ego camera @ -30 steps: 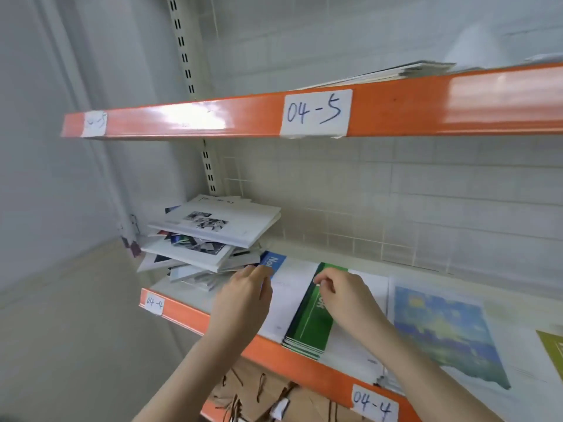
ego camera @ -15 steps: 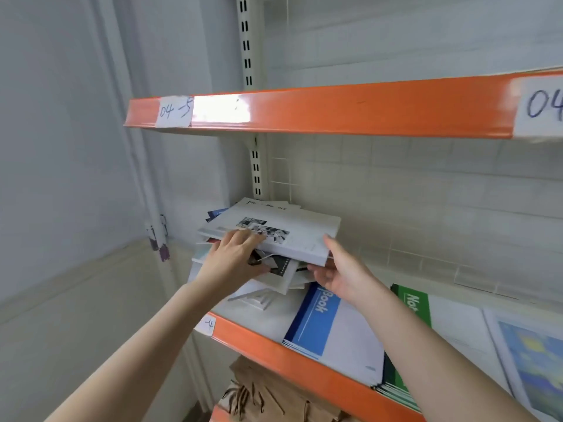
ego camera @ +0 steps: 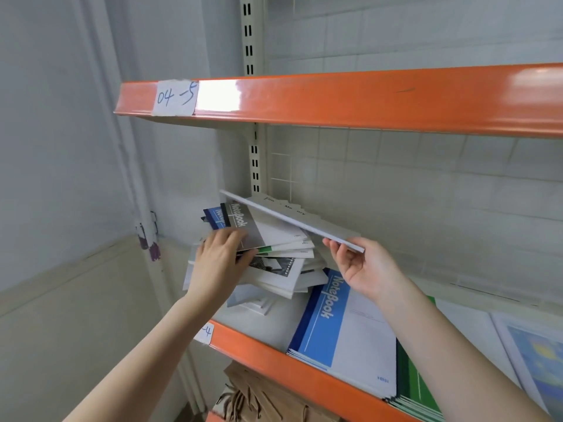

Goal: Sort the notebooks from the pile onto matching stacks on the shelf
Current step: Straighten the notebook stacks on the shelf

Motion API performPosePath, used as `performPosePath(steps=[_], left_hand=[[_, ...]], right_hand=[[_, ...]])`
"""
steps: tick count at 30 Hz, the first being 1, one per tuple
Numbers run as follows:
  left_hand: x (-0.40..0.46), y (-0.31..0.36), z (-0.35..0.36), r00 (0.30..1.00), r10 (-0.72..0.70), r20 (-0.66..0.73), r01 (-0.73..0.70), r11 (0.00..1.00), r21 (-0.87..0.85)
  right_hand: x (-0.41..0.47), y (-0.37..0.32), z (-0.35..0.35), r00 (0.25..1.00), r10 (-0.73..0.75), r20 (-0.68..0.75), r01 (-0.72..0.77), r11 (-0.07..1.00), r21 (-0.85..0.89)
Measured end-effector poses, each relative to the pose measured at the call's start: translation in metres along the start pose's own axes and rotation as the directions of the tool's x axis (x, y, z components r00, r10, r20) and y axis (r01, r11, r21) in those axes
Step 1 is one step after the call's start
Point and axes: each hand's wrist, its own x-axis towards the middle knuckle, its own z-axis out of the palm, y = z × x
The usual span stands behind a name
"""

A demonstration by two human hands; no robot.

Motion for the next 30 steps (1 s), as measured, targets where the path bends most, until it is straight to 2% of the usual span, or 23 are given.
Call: performPosePath(steps=[2,5,8,11,13,15,17,18,20,23,25,27,30], left_hand=[[0.004,0.001,0.001,0.993,0.068,0.101,-0.072,0.997,0.04],[0.014,0.004,-0.002,0.969,0.061,0.237,-0.097,0.985,0.145],[0.023,0.002,-0.004,0.967,0.009,0.254,-0.079,0.961,0.265],[0.026,0.001,-0.006,0.964,0.024,0.266,-0.117,0.934,0.337],[0.026,-0.001,-0.007,0.961,0.049,0.274,-0.149,0.921,0.359],[0.025,-0.005,-0.008,0.965,0.024,0.26,-0.093,0.962,0.255],[0.023,-0.008,-0.009,0.976,-0.071,0.205,0.073,0.997,-0.003],[0.022,-0.007,-0.012,0.974,-0.144,0.177,0.174,0.971,-0.167],[0.026,-0.002,-0.02,0.938,-0.306,0.163,0.347,0.837,-0.424],[0.037,0.003,-0.032,0.863,-0.442,0.246,0.498,0.657,-0.566],[0.045,0.006,-0.036,0.794,-0.506,0.337,0.577,0.456,-0.677],[0.048,0.012,-0.041,0.712,-0.547,0.44,0.655,0.291,-0.697],[0.048,0.018,-0.044,0.634,-0.573,0.52,0.696,0.131,-0.706]], right_hand=[[0.003,0.004,0.0,0.999,0.004,0.035,-0.004,1.0,-0.008],[0.01,0.011,0.005,0.997,0.0,0.077,0.005,0.998,-0.07],[0.013,0.016,0.012,0.996,0.004,0.086,0.016,0.973,-0.23],[0.021,0.021,0.014,0.994,-0.101,-0.045,0.061,0.838,-0.542],[0.027,0.024,0.011,0.966,-0.229,-0.123,0.096,0.754,-0.649],[0.03,0.027,0.01,0.949,-0.286,-0.133,0.142,0.763,-0.631],[0.032,0.029,0.01,0.951,-0.28,-0.127,0.176,0.834,-0.522],[0.033,0.03,0.01,0.953,-0.28,-0.118,0.189,0.85,-0.491],[0.032,0.03,0.011,0.955,-0.281,-0.097,0.203,0.855,-0.477],[0.033,0.032,0.014,0.959,-0.276,-0.064,0.226,0.881,-0.416],[0.033,0.036,0.02,0.96,-0.275,-0.06,0.232,0.895,-0.38],[0.034,0.04,0.022,0.956,-0.285,-0.073,0.233,0.885,-0.404],[0.034,0.04,0.018,0.951,-0.289,-0.107,0.219,0.878,-0.426]])
